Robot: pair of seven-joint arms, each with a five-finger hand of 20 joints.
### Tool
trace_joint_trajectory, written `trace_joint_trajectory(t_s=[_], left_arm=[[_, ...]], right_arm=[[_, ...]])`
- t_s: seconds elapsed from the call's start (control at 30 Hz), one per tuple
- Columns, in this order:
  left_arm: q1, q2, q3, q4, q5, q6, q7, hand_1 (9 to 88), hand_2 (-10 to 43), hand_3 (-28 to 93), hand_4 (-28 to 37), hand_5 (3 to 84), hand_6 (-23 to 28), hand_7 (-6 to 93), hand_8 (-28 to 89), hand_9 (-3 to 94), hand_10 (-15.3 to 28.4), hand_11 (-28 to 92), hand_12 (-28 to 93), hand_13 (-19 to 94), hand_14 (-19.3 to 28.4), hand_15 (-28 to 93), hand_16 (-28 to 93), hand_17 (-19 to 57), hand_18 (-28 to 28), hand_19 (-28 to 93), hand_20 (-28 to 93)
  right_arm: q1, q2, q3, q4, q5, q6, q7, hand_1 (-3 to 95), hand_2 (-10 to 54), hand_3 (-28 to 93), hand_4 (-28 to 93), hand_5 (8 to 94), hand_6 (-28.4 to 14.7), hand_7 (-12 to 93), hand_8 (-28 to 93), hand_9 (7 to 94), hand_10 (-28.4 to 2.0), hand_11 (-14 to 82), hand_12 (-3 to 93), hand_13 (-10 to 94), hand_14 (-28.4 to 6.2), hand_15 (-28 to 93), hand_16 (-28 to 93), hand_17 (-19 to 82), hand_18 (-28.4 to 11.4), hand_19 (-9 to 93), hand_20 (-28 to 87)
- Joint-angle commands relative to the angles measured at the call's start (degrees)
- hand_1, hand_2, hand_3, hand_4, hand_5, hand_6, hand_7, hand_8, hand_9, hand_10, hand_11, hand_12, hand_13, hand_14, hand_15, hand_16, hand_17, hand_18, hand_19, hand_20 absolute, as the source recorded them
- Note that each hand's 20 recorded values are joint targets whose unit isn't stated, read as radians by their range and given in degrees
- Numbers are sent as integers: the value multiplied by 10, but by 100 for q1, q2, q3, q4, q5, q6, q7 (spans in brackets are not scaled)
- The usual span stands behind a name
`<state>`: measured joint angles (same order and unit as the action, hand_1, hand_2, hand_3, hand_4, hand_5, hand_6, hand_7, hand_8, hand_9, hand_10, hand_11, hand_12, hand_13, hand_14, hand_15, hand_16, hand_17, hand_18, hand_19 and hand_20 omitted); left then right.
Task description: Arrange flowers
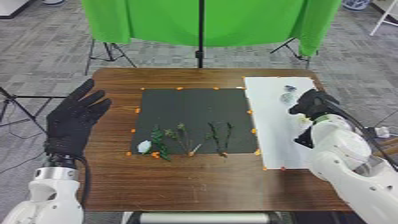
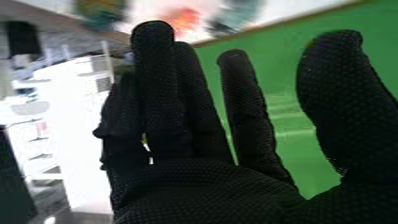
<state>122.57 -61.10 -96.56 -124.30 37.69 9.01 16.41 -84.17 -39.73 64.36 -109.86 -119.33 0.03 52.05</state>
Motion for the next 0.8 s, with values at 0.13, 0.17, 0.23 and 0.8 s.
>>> trace_joint_trajectory(t_s=[0.13,0.17,0.23,0.8], left_arm=[[-6,-67,57,73,-51,39,-51,244,54,789,-232,395,84,128,-94,358,198,237,124,260,277,526,-70,-84,284,529,152],[-9,-50,64,77,-50,30,-34,244,54,789,-231,395,84,128,-94,359,198,237,124,260,277,526,-70,-83,284,531,153],[-2,-52,73,70,-54,43,-36,244,54,788,-231,395,84,128,-94,359,199,238,123,260,277,527,-70,-82,284,532,153],[29,-78,71,30,-21,23,-78,244,54,789,-233,394,84,130,-95,359,199,240,122,261,278,528,-72,-82,284,536,151]], right_arm=[[750,210,-1082,769,-454,-457,351,349,-95,803,-282,514,12,142,-124,573,-194,176,136,537,-159,632,87,203,-269,833,457],[838,218,-1204,839,-471,-470,369,351,-95,803,-282,514,13,142,-124,578,-191,183,138,538,-158,640,88,203,-270,837,459],[1096,262,-1613,1045,-579,-179,498,363,-95,799,-282,527,18,148,-126,600,-182,194,137,552,-155,653,87,210,-269,850,467],[1339,255,-2273,727,-1721,1635,361,590,-95,640,-283,903,25,140,14,937,-76,189,267,820,-52,634,185,378,-233,932,512]])
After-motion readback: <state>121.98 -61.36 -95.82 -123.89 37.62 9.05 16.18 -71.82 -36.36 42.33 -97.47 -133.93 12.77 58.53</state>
